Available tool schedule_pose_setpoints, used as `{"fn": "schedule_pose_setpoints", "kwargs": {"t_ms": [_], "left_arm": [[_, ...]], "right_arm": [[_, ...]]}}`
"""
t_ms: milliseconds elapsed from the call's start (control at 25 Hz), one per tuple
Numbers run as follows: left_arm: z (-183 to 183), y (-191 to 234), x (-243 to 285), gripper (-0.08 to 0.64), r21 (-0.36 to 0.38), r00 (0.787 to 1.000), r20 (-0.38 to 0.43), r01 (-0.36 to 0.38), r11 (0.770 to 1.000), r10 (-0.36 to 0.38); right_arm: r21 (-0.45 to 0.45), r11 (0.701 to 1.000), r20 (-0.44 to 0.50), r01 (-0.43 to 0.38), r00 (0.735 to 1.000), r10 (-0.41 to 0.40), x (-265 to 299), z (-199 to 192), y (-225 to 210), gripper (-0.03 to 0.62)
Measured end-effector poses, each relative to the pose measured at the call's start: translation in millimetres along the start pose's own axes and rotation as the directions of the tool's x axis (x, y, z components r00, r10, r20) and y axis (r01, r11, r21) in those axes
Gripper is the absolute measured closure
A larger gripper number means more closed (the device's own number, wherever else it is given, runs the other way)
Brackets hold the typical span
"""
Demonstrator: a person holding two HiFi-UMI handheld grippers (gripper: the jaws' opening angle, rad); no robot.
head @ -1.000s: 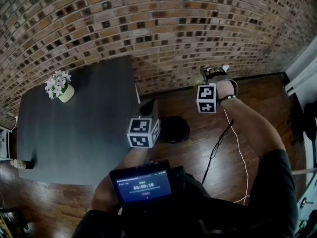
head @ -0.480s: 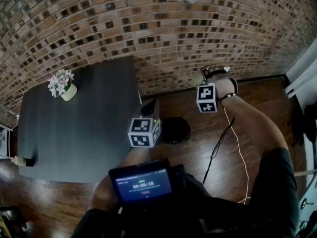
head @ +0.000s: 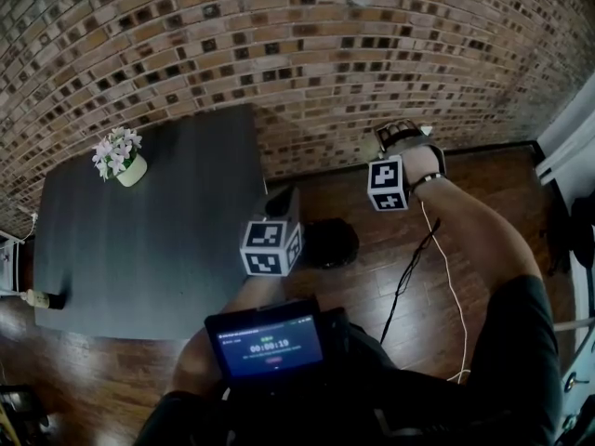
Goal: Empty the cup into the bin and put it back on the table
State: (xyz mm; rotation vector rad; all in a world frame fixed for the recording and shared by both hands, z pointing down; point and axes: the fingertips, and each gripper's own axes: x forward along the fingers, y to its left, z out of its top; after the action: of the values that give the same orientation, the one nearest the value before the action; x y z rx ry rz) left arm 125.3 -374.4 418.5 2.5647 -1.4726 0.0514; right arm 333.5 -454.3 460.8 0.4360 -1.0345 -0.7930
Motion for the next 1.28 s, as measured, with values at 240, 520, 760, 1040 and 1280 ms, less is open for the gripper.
{"fn": "schedule_pose_setpoints", "kwargs": {"t_ms": [240,520,760,1040,1280], "left_arm": [[2,2,-5,0.563,0.012,1.000,0.003,-0.008,1.000,0.008],[1,-2,-8,0.563,0.016,1.000,0.004,-0.004,1.000,0.004],[4,-1,-11,0.563,0.017,1.000,0.016,-0.007,1.000,0.007],[8,-6,-19,0.563,0.010,1.000,0.015,0.009,1.000,-0.010],[15,9,-35,0.563,0.006,1.000,0.013,-0.012,1.000,0.012]], "right_arm": [[-0.028,0.999,-0.009,0.025,1.000,-0.025,-2,2,-4,0.212],[-0.018,1.000,-0.003,0.025,1.000,-0.025,-4,6,-1,0.212],[0.043,0.999,0.006,0.013,1.000,-0.013,-3,3,2,0.212],[0.307,0.950,0.085,-0.057,0.996,0.032,-10,7,8,0.212],[0.590,0.789,0.190,-0.173,0.979,0.073,-19,12,12,0.210]]}}
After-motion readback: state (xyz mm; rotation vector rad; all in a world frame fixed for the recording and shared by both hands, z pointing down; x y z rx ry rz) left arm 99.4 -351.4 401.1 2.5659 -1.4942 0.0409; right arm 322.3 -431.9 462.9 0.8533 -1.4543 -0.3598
